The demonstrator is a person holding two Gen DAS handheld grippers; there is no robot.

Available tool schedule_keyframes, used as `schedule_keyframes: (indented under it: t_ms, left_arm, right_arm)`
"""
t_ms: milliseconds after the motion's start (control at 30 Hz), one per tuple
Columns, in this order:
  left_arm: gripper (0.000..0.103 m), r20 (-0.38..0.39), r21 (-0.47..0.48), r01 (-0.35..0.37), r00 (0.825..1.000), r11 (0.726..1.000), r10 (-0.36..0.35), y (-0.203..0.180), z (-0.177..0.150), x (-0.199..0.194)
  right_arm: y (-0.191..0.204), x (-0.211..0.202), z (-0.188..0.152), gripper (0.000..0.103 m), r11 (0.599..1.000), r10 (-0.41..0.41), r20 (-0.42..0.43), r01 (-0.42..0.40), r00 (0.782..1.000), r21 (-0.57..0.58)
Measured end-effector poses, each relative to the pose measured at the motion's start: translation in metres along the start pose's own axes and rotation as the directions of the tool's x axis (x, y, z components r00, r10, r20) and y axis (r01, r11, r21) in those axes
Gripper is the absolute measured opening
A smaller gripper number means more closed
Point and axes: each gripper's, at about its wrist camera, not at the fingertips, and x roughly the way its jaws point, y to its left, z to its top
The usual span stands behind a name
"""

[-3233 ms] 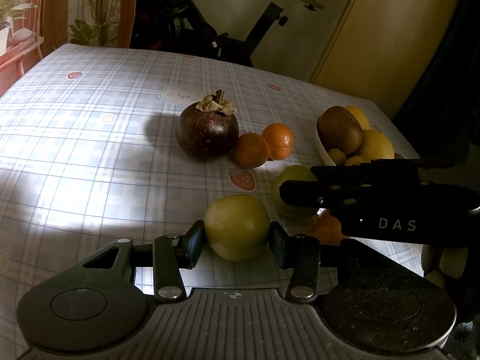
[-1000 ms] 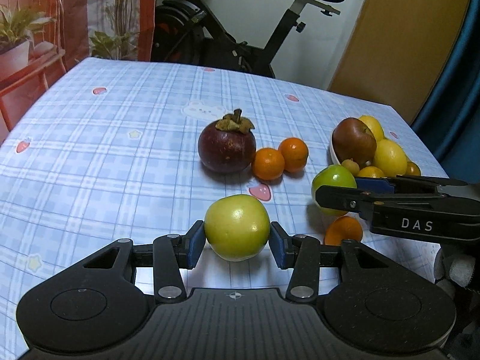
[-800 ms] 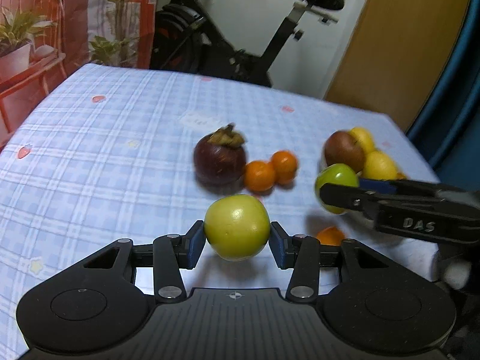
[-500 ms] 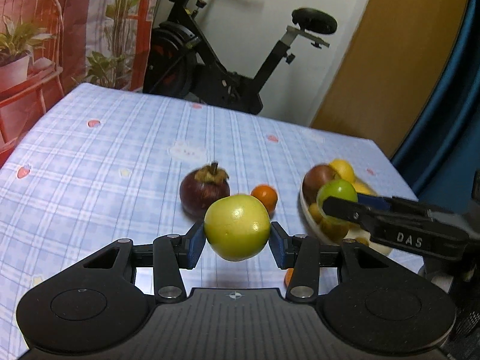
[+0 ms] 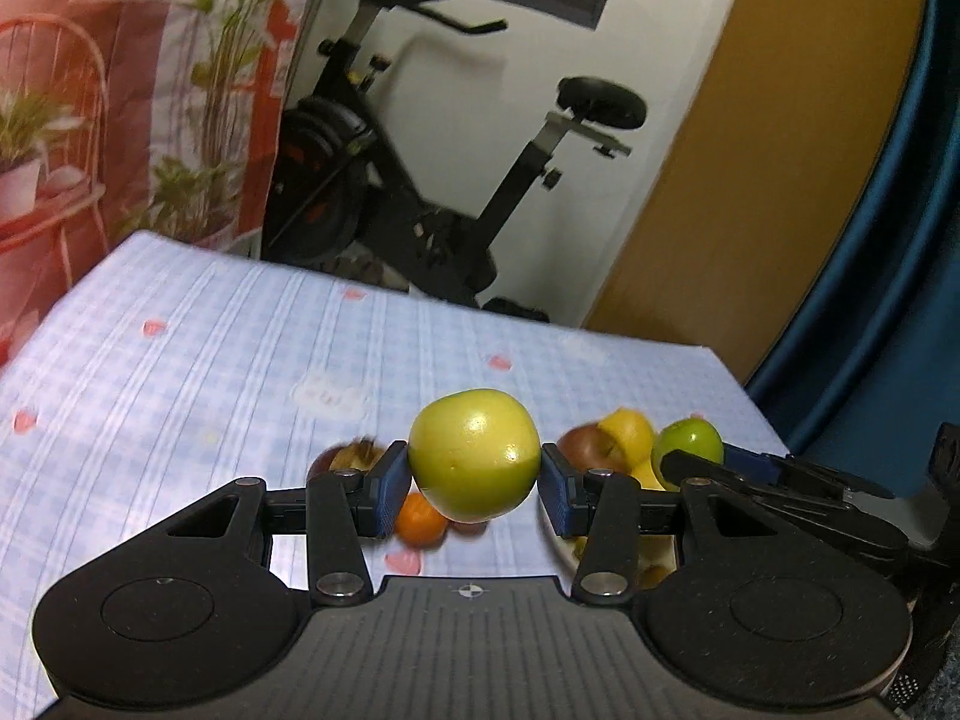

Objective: Organize fruits
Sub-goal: 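Carry both held apples over the beige plate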

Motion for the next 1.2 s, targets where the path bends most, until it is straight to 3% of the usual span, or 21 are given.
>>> schedule_keyframes:
  t_ms: [267, 700, 867, 1200]
  left_arm:
    - [0.048, 0.035, 0.110, 0.021, 0.999, 0.994, -0.025, -0.030, 0.021, 0.020]
    - [0.048, -0.127, 0.287, 0.154, 0.984, 0.945, -0.122, -0.094, -0.005, 0.090]
    - [0.048, -0.149, 0.319, 0.174, 0.980, 0.931, -0.132, -0.109, -0.007, 0.110]
    - [0.048, -0.204, 0.305, 0.184, 0.971, 0.934, -0.125, -0.107, -0.011, 0.135]
  right_arm:
    - [-0.032, -0.020, 0.015, 0.048, 0.996, -0.081, 0.064, 0.079, 0.995, 0.030]
    - [-0.089, -0.018, -0.004, 0.048, 0.972, -0.198, 0.015, 0.195, 0.980, 0.132]
    - [-0.106, -0.008, -0.009, 0.048, 0.965, -0.203, -0.010, 0.202, 0.979, 0.167]
    - [-0.121, 0.025, -0.018, 0.048, 0.964, -0.166, -0.063, 0.176, 0.984, 0.200]
